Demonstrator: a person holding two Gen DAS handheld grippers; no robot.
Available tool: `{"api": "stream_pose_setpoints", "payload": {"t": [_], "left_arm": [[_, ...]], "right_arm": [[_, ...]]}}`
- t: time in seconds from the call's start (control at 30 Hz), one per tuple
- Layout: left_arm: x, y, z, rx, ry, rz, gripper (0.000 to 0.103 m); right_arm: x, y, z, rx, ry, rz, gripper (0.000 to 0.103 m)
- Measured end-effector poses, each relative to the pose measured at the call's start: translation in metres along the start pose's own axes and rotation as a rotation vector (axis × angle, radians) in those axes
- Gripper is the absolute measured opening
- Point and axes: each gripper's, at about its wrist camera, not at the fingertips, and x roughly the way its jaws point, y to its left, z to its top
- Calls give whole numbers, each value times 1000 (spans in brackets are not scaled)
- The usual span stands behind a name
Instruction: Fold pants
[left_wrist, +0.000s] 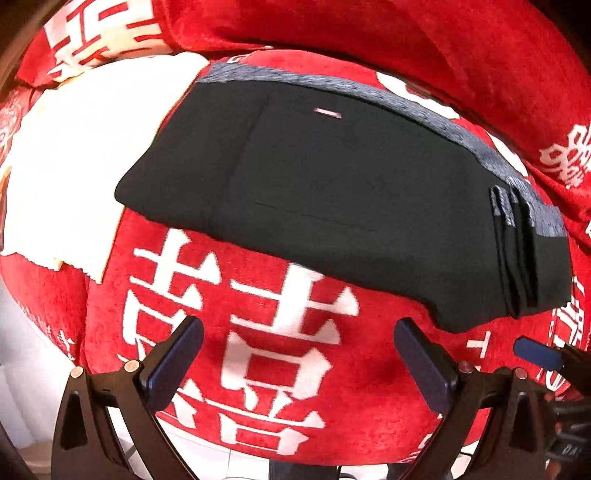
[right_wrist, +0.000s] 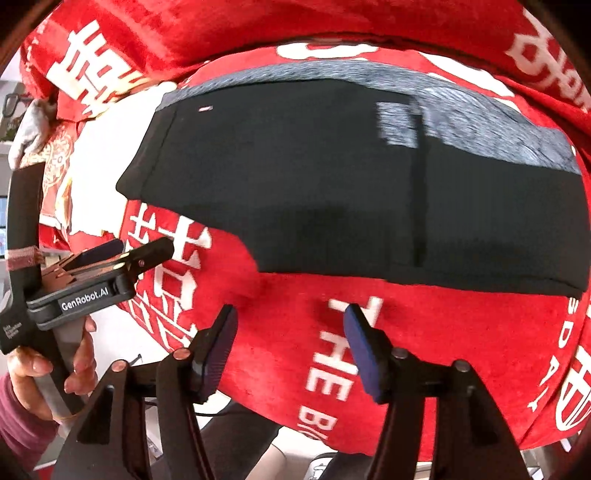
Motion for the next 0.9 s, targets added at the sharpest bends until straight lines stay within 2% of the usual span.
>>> {"api": "stream_pose_setpoints", "payload": {"t": [0.27,0.33,0.47,0.63,0.9], "left_arm": [[8,30,5,-49,8,-15,103],[10,38,6,-65,11,-19,103],[12,49,6,-83,15,-22,103],[16,62,8,-103,27,-27,103],[21,104,22,-210,9,-108,103]], "right_arm": [[16,29,8,-35,38,-19,73],[22,34,11,-40,50,-29,78],[28,42,17,-61,55,-34,80],[31,54,25,-97,26,-74,93],[36,51,30,-78,49,-67,93]]}}
